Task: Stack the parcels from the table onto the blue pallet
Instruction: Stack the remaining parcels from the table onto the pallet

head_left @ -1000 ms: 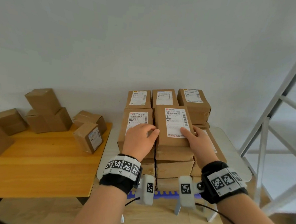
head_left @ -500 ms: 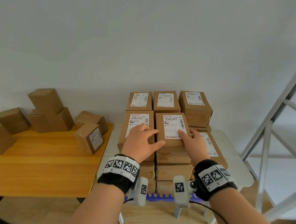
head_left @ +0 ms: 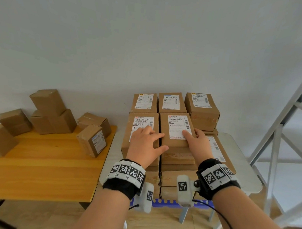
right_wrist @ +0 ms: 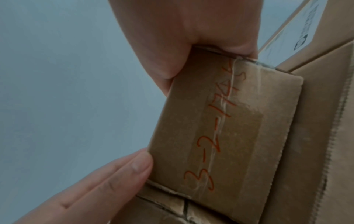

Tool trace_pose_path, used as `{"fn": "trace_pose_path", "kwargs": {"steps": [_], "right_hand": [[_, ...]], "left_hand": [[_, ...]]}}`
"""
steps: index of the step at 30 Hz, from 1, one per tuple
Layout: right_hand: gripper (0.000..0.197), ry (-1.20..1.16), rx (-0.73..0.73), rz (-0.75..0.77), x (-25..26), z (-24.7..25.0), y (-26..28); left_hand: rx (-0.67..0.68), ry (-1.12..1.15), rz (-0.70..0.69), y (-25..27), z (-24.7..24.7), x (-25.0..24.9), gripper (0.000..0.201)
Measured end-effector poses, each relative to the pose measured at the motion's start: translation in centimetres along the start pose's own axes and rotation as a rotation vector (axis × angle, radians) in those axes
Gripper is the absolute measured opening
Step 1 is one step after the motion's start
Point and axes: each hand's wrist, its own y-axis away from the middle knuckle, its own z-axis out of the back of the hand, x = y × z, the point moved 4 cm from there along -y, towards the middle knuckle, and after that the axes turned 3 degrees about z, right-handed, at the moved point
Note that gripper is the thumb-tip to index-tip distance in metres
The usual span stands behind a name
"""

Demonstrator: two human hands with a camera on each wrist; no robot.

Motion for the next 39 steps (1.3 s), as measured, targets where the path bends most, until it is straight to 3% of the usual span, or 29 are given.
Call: {"fn": "trace_pose_path", "kwargs": {"steps": [12, 18, 24, 31, 39], "right_hand": [[0.058, 0.038, -0.005, 0.009, 0.1, 0.1, 0.2], [0.065, 0.107, -0.137, 0.109, 1.8, 0.7, 2.4], [0.052, 0.061, -0.193, 0.295, 6.4, -0.4, 5.8], [0.047, 0.011, -0.066, 0.417, 11.6, -9.0, 9.7], [0.045, 0.030, 0.149, 0.435, 14.7, -25.3, 15.2]], "left_hand": [[0.045, -0.008, 0.004, 0.0, 0.6, -0.5, 0.049], [0.114, 0.303, 0.089, 0.6, 2.1, 0.0, 0.038], [-0.089, 0.415, 0.152, 3.0, 5.9, 2.6, 0.038], [-0.159, 0.432, 0.287, 6.7, 10.5, 11.3, 0.041], [-0.209, 0.398, 0.463, 12.6, 17.6, 24.9, 0.042]]}}
